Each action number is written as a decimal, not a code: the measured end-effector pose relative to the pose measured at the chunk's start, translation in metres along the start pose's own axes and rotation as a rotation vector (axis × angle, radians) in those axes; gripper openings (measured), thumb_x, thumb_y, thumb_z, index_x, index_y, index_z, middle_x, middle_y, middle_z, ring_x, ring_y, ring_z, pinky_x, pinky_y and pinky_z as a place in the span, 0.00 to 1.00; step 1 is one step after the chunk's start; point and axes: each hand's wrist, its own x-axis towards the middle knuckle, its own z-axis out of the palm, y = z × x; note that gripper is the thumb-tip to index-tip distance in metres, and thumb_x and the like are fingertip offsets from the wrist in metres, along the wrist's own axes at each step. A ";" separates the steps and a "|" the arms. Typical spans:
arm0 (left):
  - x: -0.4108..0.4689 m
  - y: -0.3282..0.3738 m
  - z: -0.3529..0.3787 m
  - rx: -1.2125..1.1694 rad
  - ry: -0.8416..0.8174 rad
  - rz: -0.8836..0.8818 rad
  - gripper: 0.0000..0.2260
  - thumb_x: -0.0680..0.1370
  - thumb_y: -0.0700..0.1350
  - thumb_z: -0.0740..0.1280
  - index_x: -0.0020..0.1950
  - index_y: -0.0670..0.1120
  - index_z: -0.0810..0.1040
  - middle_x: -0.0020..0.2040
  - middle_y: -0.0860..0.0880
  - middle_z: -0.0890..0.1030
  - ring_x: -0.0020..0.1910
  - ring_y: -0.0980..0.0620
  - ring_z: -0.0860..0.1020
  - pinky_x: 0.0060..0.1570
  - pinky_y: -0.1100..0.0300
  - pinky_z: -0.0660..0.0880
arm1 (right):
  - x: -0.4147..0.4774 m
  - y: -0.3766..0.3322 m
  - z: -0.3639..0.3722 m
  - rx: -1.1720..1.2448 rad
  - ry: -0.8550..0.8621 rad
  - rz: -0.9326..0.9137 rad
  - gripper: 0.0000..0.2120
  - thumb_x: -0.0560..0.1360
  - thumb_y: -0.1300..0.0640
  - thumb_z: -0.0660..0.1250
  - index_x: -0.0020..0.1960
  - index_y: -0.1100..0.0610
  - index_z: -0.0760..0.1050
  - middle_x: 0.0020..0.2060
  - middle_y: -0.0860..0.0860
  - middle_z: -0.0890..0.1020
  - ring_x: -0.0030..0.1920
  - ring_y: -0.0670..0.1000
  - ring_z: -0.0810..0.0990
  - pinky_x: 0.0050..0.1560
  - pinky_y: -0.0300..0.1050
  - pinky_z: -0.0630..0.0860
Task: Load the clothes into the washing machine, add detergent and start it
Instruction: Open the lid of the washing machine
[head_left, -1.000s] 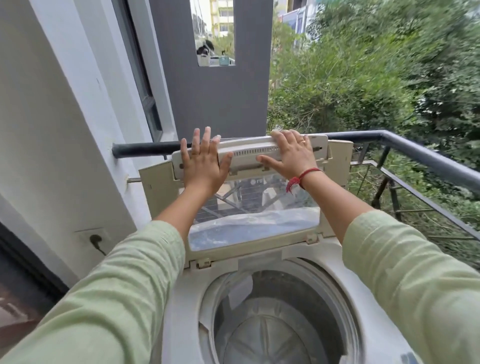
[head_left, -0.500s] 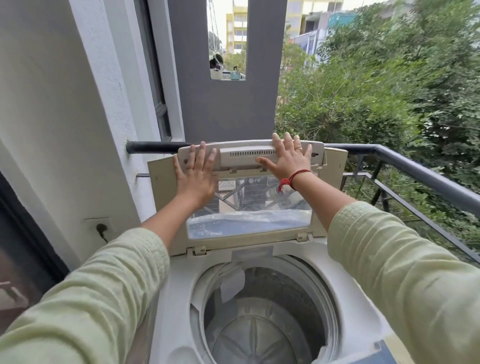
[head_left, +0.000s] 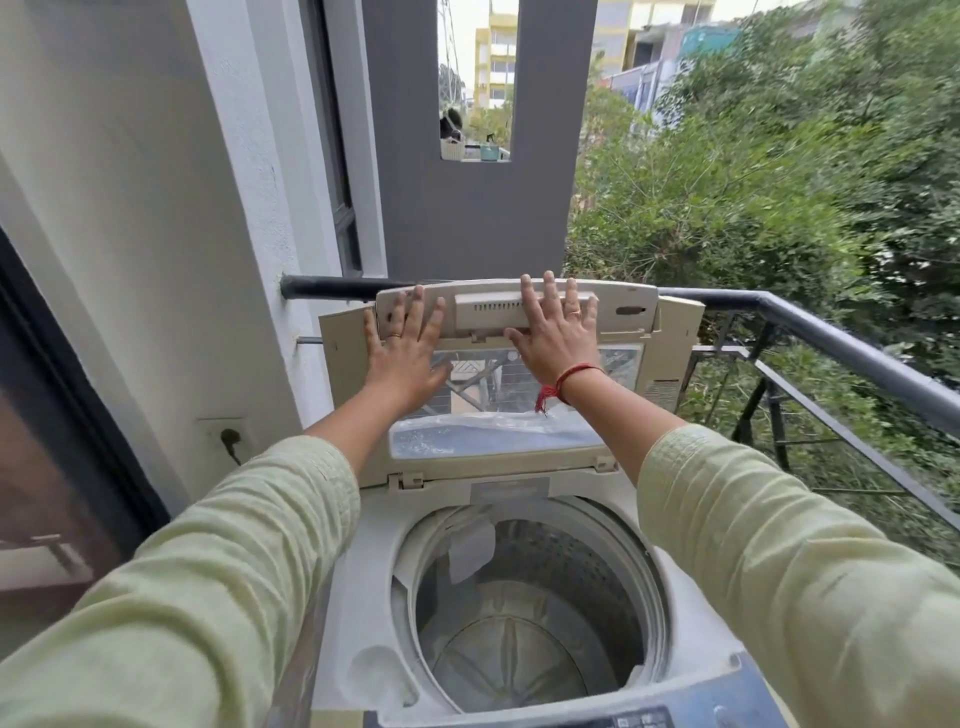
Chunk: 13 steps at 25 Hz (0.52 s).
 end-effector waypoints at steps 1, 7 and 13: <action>-0.004 0.001 -0.001 -0.060 0.029 -0.008 0.36 0.79 0.60 0.54 0.75 0.51 0.33 0.75 0.48 0.31 0.74 0.47 0.32 0.68 0.39 0.33 | -0.004 0.001 -0.002 0.004 -0.008 -0.007 0.33 0.78 0.36 0.44 0.76 0.49 0.36 0.77 0.55 0.43 0.76 0.61 0.40 0.73 0.65 0.41; -0.050 0.007 -0.027 -0.279 0.287 -0.011 0.32 0.77 0.54 0.62 0.77 0.49 0.51 0.78 0.46 0.46 0.76 0.46 0.42 0.70 0.40 0.38 | -0.062 -0.013 -0.047 0.250 0.242 -0.096 0.28 0.77 0.38 0.50 0.71 0.52 0.63 0.71 0.55 0.65 0.73 0.58 0.60 0.72 0.66 0.48; -0.220 -0.005 -0.041 -0.490 0.485 -0.235 0.19 0.75 0.55 0.58 0.62 0.47 0.71 0.65 0.47 0.73 0.70 0.45 0.65 0.69 0.40 0.57 | -0.190 -0.040 -0.079 0.596 0.435 -0.348 0.11 0.76 0.50 0.62 0.53 0.54 0.78 0.53 0.51 0.78 0.55 0.53 0.75 0.60 0.54 0.68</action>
